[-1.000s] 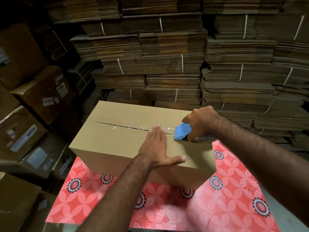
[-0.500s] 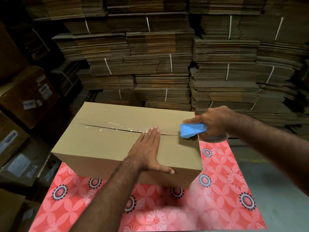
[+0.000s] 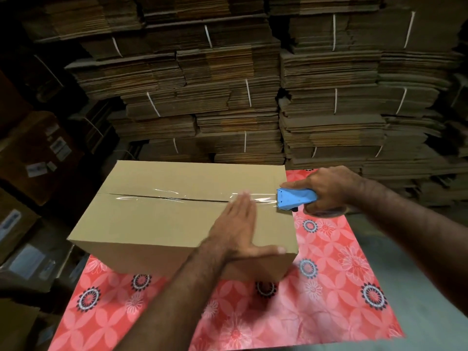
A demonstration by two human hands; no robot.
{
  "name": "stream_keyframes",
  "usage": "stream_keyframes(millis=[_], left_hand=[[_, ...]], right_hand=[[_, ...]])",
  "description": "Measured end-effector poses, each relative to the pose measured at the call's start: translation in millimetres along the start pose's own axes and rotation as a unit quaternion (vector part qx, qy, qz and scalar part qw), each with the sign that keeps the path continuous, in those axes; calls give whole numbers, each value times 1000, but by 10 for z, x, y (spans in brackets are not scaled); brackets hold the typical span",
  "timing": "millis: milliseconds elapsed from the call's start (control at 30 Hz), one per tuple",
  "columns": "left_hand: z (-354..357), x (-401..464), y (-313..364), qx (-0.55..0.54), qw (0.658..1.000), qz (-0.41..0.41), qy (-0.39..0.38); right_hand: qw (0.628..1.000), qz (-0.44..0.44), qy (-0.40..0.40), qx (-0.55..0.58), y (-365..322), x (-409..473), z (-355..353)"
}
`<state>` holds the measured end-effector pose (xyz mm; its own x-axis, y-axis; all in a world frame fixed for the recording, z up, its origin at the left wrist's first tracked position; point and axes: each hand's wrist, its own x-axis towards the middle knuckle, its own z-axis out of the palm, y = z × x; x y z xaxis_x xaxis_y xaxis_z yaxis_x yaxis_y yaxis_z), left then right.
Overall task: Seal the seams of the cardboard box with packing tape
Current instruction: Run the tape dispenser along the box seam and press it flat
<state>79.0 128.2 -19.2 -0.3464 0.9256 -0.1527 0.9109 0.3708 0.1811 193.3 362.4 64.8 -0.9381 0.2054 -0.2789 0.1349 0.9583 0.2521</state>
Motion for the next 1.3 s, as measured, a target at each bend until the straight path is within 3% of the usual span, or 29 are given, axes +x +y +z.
stream_keyframes(millis=[133, 500, 767, 900, 1100, 1300], left_hand=[[118, 186, 483, -23, 999, 32, 27], [43, 235, 155, 11, 1000, 10, 24], [51, 140, 117, -9, 985, -158, 74], [52, 261, 333, -17, 998, -63, 22], [138, 273, 404, 28, 998, 45, 29], [174, 240, 198, 69, 995, 66, 27]], right_hand=[[1000, 6, 1, 0, -3, -10, 29], [999, 17, 10, 41, 43, -36, 140], [998, 25, 26, 46, 33, -64, 133], [998, 24, 19, 48, 43, -55, 141], [999, 11, 14, 40, 71, -19, 190], [996, -16, 50, 76, 210, -39, 340]])
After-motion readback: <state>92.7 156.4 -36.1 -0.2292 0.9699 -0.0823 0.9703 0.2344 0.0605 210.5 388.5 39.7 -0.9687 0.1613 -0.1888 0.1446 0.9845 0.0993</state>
